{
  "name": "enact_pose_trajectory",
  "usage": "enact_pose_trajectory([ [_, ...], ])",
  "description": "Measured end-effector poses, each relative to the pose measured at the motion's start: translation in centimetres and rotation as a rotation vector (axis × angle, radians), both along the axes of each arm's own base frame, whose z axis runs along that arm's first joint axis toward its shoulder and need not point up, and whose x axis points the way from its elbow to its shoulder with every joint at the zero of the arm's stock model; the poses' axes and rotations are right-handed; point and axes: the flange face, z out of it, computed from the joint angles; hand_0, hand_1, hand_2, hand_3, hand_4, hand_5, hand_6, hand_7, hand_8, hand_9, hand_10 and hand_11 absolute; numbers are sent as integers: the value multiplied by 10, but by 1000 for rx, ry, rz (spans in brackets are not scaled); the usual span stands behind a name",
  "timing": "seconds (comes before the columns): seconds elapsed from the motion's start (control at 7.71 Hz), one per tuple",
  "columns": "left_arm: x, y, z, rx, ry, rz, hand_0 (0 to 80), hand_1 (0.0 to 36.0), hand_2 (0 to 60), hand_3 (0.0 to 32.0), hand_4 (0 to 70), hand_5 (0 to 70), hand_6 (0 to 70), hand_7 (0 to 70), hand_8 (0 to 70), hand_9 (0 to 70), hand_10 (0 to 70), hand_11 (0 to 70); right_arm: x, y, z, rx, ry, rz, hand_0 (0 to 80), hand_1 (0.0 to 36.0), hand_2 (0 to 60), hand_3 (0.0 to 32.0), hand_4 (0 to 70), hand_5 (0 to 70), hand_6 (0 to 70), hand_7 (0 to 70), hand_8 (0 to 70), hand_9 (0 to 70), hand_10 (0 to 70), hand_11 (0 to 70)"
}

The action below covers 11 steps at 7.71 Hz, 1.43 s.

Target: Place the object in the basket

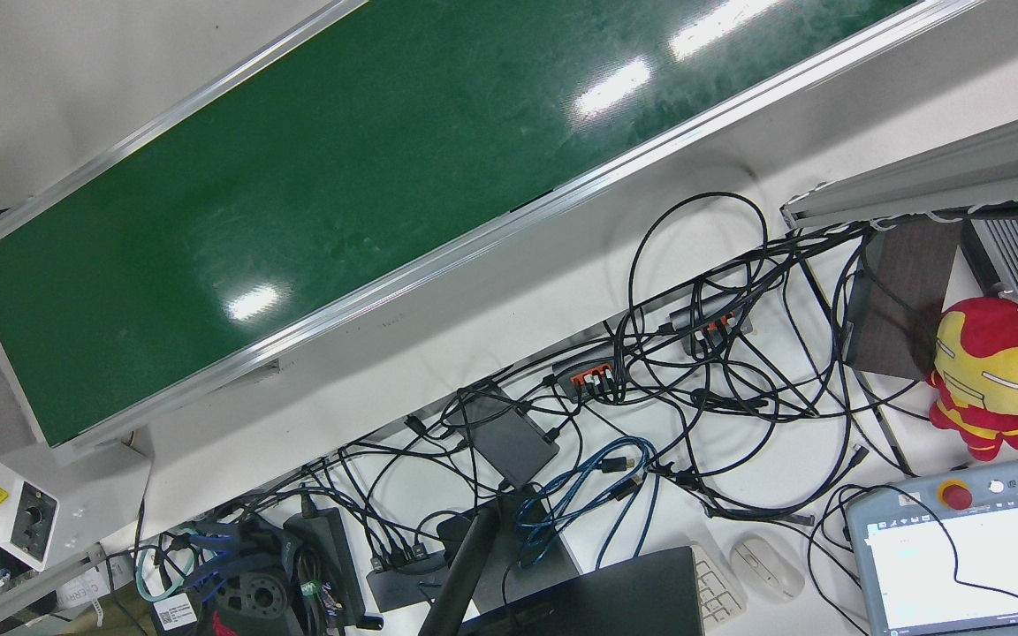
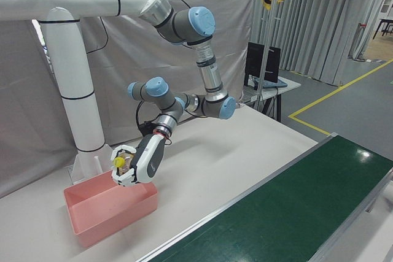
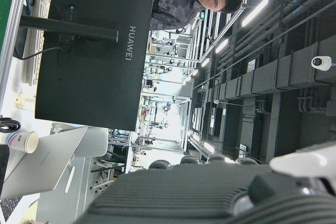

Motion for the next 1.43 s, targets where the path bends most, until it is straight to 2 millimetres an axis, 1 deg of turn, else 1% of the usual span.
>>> enact_pose_trajectory([
  [0.26,20,26,0,9,-12,58,517,178,586,0,420,700,650,639,700,700,627,700,0,0,0,-1,0,1,0,0,0,0,0,0,0,0,0,0,0,0],
  [0.39,30,41,1,12,-18,91,512,170,554,0,406,700,636,624,700,700,604,700,0,0,0,-1,0,1,0,0,0,0,0,0,0,0,0,0,0,0],
  [0.52,42,57,2,31,-27,120,512,162,508,0,401,700,621,605,679,700,573,700,0,0,0,-1,0,1,0,0,0,0,0,0,0,0,0,0,0,0],
  [0.65,54,71,5,52,-43,140,507,154,475,0,392,700,608,587,657,700,556,700,0,0,1,-1,0,0,0,0,0,0,0,0,0,0,0,0,0,0],
  [0.78,74,81,12,63,-60,152,514,158,470,0,398,700,604,587,652,700,549,700,0,0,1,-1,0,1,0,0,0,0,0,0,0,0,0,0,0,0],
  [0.91,96,88,20,65,-70,165,519,158,451,0,397,700,596,580,645,700,542,700,0,0,1,-1,0,1,0,0,0,0,0,0,0,0,0,0,0,0],
  [1.04,110,93,25,65,-74,176,510,140,346,0,350,700,495,495,574,700,487,691,0,0,1,-1,0,0,0,0,0,0,0,0,0,0,0,0,0,0],
  [1.17,115,96,29,62,-88,183,481,99,180,0,249,696,292,357,423,534,393,556,0,0,1,-1,0,0,0,0,0,0,0,0,0,0,0,0,0,0],
  [1.3,111,96,30,58,-106,187,495,101,43,0,201,614,172,263,317,412,324,470,0,0,1,-1,0,0,0,0,0,0,0,0,0,0,0,0,0,0],
  [1.43,100,96,28,56,-124,186,511,99,0,0,167,565,118,206,249,328,278,412,0,0,1,-1,0,0,0,0,0,0,0,0,0,0,0,0,0,0],
])
